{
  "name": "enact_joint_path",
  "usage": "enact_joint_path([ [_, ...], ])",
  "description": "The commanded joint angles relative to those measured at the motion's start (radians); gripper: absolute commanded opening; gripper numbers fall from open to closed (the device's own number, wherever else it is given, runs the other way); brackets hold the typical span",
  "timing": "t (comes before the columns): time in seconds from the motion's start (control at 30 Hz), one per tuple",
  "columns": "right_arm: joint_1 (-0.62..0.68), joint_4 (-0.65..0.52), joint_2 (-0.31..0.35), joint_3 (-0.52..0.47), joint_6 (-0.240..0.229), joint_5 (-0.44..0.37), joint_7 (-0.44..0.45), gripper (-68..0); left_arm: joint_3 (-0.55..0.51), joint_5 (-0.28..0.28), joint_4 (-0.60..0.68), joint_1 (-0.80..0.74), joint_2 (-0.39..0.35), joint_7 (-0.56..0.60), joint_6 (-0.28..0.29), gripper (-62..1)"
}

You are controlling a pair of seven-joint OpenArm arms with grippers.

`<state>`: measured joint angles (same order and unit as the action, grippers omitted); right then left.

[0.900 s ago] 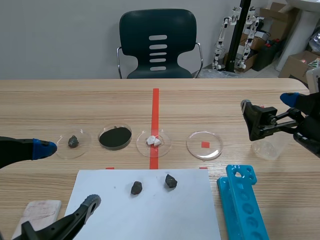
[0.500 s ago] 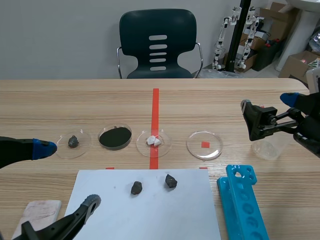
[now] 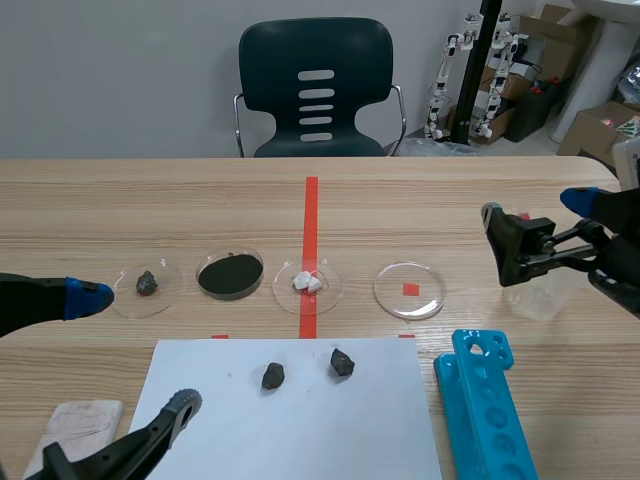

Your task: Return to the home posture

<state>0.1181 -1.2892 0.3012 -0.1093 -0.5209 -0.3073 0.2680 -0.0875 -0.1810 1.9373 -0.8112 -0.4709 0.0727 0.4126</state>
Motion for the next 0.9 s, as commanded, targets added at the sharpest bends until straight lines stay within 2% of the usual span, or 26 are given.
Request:
enact_joint_path([
  [0.0, 0.055, -0.111, 0.034, -0.013, -0.003, -0.014, 0.018, -9.6, -0.003, -0.010, 0.007, 0.000, 0.005, 0.013, -0.005, 1.4],
  [0.23, 0.256, -0.368, 0.045, -0.050, 0.000, -0.011, 0.018, -10.2, -0.003, -0.010, 0.007, 0.000, 0.005, 0.013, -0.005, 1.4],
  [0.47, 0.560, -0.581, 0.045, -0.089, 0.000, -0.007, 0.011, -10.2, -0.003, -0.009, 0.007, 0.000, 0.005, 0.013, -0.006, 1.4],
  [0.6, 0.682, -0.660, 0.045, -0.089, 0.000, 0.043, 0.011, -10.2, -0.003, -0.009, 0.007, 0.000, 0.005, 0.014, -0.006, 1.4],
  [0.73, 0.798, -0.716, 0.045, -0.089, 0.000, 0.042, 0.017, -10.2, -0.003, -0.009, 0.007, 0.000, 0.005, 0.023, -0.005, 1.4],
  [0.87, 0.896, -0.748, 0.047, -0.088, 0.000, 0.042, 0.055, -10.2, -0.003, -0.009, 0.007, 0.000, 0.005, 0.086, -0.005, 1.4],
])
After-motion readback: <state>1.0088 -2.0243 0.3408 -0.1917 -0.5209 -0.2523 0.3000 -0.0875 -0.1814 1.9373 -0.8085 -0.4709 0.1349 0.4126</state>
